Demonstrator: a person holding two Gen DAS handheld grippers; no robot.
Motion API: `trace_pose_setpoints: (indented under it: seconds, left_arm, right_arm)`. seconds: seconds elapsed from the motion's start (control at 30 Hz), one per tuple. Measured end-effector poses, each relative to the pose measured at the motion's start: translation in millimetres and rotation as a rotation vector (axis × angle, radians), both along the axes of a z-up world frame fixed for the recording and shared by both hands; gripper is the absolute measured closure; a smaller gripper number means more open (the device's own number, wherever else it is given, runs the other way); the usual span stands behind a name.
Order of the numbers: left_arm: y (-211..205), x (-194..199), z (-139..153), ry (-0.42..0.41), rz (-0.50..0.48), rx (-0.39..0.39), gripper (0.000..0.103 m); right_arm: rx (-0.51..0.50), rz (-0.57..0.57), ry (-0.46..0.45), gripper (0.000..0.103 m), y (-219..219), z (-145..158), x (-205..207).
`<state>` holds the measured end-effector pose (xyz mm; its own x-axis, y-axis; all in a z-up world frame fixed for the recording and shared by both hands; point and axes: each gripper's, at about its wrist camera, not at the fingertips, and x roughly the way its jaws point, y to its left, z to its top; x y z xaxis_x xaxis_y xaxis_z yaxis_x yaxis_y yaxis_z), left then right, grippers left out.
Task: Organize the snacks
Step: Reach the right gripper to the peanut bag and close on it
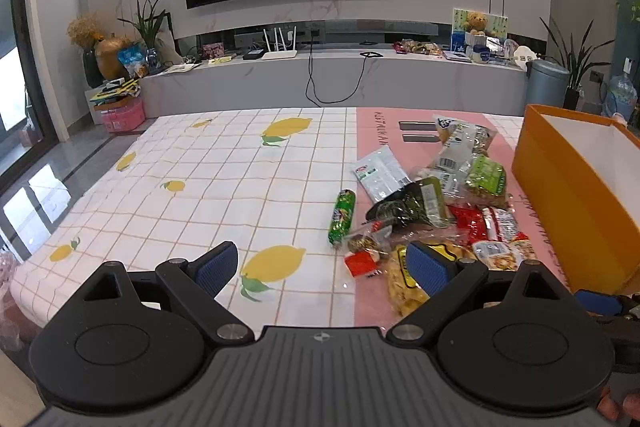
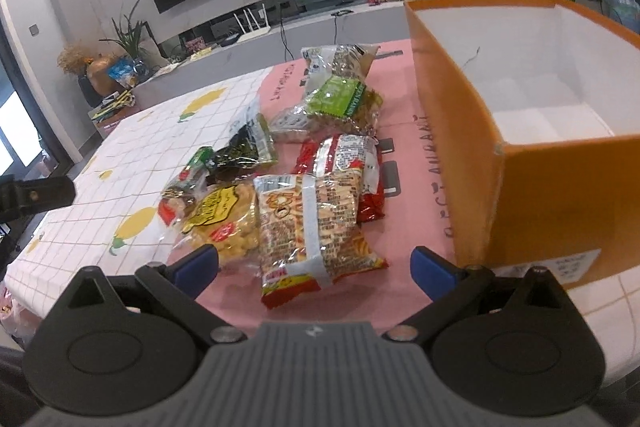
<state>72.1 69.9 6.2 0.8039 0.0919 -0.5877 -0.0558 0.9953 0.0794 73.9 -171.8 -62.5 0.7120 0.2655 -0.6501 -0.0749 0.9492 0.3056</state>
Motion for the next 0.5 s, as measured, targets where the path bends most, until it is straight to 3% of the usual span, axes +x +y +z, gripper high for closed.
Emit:
trace_pose_setpoints:
  seconds: [0.1,0.23,0.37,0.5]
  left_arm:
    - [3.4,9.6,-4.2,0.008,-0.006,0.005,0.000]
    - [13.3,19.5,-9.9,0.048,0.003,-0.051,0.000]
    - [24.4,20.9,-13.4,0.089,0.000,-0.136,0.000]
    - [25.8,16.8,-10.6,0.081,-0.006,-0.146,0.000]
  right_arm:
    - [0.002,0.002,0.026,0.010,3.0,-4.0,11.0]
    - [0.007,0.004,0.037,0.014,5.2,-5.8,16.1]
    - [0.017,0.002,0.024,0.020,6.3,-6.1,12.6]
    - [-0.046,0.002,-0.029,0.021,17.6,-4.1,4.2]
